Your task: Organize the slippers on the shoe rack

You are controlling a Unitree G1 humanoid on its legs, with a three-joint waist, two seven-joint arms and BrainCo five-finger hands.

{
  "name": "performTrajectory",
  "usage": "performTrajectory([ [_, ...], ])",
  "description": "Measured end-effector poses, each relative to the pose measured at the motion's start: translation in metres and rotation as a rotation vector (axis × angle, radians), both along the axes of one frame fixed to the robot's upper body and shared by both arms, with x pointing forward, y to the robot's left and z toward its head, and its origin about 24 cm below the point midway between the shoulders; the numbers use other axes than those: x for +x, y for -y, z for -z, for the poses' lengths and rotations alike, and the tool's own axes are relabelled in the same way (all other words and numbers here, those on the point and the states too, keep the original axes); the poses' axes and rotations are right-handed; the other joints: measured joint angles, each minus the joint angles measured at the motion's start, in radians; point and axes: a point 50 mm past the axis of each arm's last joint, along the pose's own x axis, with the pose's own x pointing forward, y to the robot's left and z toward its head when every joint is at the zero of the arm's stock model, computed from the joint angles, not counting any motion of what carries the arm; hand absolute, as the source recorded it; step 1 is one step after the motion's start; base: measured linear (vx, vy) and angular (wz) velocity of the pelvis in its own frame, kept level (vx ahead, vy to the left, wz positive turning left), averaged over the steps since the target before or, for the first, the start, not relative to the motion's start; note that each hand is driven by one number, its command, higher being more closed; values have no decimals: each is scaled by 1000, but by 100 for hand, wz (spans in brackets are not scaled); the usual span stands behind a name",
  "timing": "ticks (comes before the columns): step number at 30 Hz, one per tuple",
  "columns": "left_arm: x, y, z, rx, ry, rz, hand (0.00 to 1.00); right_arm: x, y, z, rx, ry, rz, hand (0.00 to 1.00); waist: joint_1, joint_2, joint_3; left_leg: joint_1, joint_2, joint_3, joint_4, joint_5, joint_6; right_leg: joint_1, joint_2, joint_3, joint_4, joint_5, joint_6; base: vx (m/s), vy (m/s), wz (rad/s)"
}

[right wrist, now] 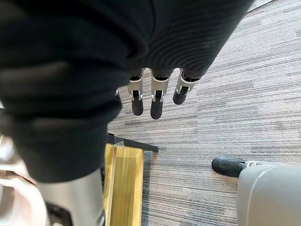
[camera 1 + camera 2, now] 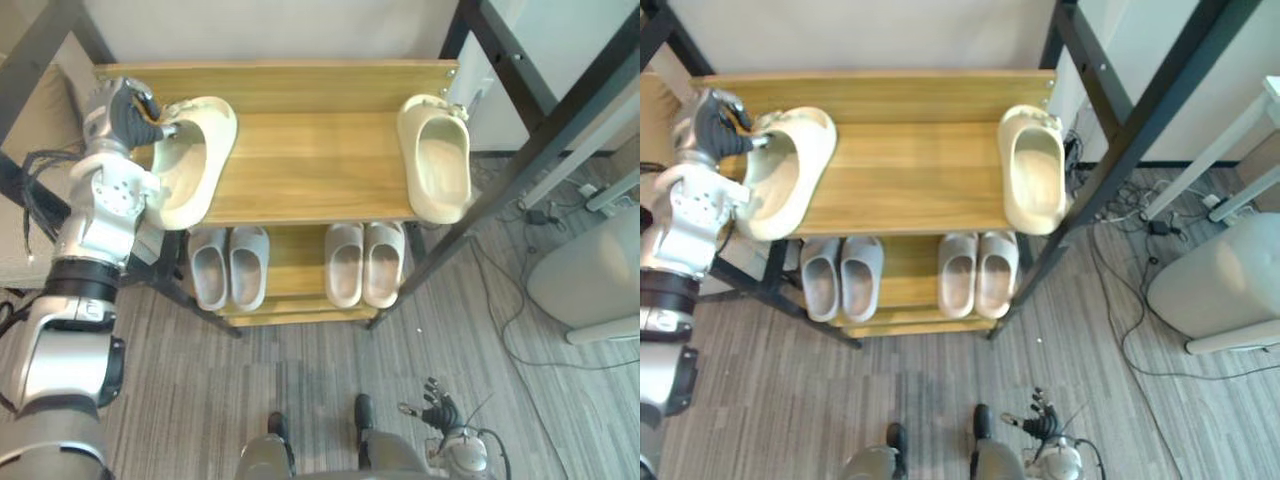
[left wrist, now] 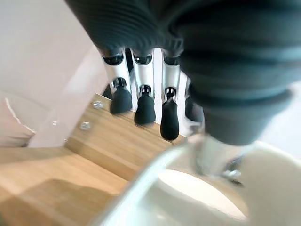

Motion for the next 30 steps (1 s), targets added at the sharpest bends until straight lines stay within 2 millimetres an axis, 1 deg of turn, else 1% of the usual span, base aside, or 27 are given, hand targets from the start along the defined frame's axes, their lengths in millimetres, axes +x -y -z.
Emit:
performTrajectory([
  [6, 1, 1, 1, -37, 1, 14, 100, -5, 1, 2, -2, -12, 7, 0, 0, -1, 1, 1, -1, -7, -1, 2, -1, 3, 0, -3, -3, 2, -1, 0, 0, 0],
  [9, 2, 5, 4, -55, -2, 29, 100, -8, 1, 3, -2, -22, 12, 0, 0, -1, 1, 11, -4, -11, -20, 13, -2, 15, -1, -7, -18, 10, -3, -5, -2, 3],
  [14, 2, 13, 6, -95, 11, 65, 100, -9, 3, 3, -5, -21, 26, 0, -2, -3, 2, 25, -7, -16, -49, 30, -4, 17, 0, -11, -18, 10, -4, -8, -6, 2],
  [19, 3, 28, 5, -145, 52, 123, 100, -9, 4, 3, -7, -22, 32, 0, -6, -4, 3, 36, -14, -17, -68, 41, -3, 18, -3, -11, -18, 10, -4, 0, 0, 0],
  [20, 4, 33, 7, -162, 53, 138, 100, -9, 4, 3, -7, -25, 32, 0, -16, -4, 3, 37, -17, -17, -69, 43, -1, 18, -5, -10, -18, 11, -3, 0, 0, 0],
  [21, 4, 33, 9, -165, 50, 138, 100, -9, 4, 3, -8, -25, 33, 0, -23, -3, 4, 38, -18, -18, -71, 44, -1, 18, -5, -10, -18, 11, -3, 0, 0, 0],
  [26, 4, 35, 10, -181, 50, 148, 100, -10, 5, 4, -8, -30, 34, 0, -24, 1, 7, 50, -23, -21, -99, 60, 0, 20, -7, -13, -18, 11, -3, -3, -1, 2],
  [28, 2, 47, 12, -205, 65, 195, 100, -11, 5, 5, -8, -36, 36, 0, -24, 10, 12, 52, -26, -32, -103, 65, 2, 27, -11, -25, -19, 11, -3, -12, 5, 14],
  [30, 2, 54, 14, -223, 69, 224, 100, -12, 5, 6, -8, -43, 36, 0, -24, 14, 15, 53, -28, -39, -103, 66, 3, 34, -14, -32, -22, 11, -3, -9, 12, 13],
])
